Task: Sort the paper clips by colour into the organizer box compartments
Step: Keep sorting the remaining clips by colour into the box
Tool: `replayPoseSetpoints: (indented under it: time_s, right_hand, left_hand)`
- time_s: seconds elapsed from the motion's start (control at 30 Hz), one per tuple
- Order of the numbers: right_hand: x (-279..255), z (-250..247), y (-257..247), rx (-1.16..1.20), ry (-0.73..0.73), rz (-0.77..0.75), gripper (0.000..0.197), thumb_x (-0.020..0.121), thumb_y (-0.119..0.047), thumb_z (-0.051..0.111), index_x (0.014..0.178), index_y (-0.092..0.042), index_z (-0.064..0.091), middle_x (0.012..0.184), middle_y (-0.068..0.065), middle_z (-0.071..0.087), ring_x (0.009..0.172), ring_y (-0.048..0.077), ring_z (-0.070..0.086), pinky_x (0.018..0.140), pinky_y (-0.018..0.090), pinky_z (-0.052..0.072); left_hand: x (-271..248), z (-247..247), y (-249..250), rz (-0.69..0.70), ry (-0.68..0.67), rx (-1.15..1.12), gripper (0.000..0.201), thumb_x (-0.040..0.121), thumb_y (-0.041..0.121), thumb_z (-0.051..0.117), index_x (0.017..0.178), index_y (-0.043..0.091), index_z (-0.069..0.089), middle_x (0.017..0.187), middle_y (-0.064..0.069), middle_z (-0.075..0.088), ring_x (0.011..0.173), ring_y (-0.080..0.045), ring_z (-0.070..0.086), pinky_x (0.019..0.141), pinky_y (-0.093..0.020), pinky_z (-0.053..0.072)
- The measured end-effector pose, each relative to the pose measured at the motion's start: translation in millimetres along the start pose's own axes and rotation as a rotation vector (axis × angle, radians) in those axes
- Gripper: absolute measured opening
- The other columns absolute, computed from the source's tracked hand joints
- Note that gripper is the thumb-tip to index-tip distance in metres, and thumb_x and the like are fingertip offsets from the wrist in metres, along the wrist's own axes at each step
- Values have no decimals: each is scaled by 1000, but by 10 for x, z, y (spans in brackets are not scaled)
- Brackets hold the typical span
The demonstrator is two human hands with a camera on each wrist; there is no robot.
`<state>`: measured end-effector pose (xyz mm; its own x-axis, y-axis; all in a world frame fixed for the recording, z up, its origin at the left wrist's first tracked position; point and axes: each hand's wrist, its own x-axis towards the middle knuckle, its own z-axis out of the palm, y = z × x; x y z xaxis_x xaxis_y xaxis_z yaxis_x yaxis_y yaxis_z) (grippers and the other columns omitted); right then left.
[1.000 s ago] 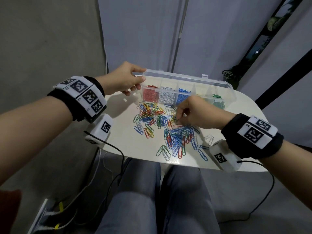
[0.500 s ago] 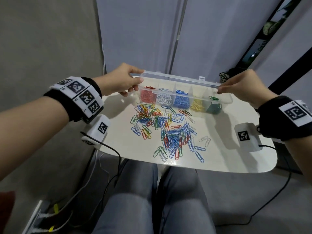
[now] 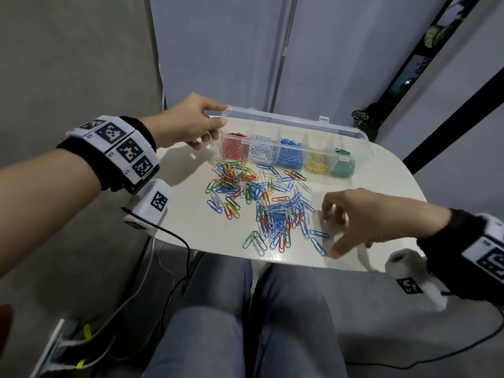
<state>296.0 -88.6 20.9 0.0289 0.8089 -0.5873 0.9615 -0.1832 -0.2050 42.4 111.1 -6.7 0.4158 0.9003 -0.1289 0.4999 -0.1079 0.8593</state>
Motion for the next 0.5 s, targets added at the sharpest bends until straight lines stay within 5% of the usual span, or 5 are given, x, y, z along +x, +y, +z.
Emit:
replayPoseSetpoints:
  time_s: [0.13,0.23,0.37,0.5]
  right_hand:
    - [163,96,-139,15,169,-132,42,69,-25,86,92,-13,53,83,2,63,45,15,59,46,32,50]
    - [322,94,-258,-28,325,-260,24,80,-20,77,82,-13,55,75,-1,62,60,20,61,53,27,49]
    - [413,-58,-300,41,434,-358,16,80,-12,76,94,-12,68,73,-4,61,59,6,53,50,12,42]
    - [409,-96,-344,35,453,-483,19,81,-7,72,96,-20,77,76,-8,63,61,5,51,58,20,40]
  left_hand:
    - [-13,7,6,-9,7,-4,49,98,21,56,145,20,43,71,-6,59,53,-12,44,43,-22,43]
    - [-24,6,19,-14,8,8,49,98,22,56,145,20,42,71,-5,59,53,-12,44,44,-23,43]
    - [-40,2,38,-15,8,19,49,99,22,55,145,21,41,72,-6,58,55,-12,44,48,-26,43]
    - [-31,6,32,-13,10,17,48,99,21,55,145,20,42,71,-6,58,52,-11,44,48,-25,43]
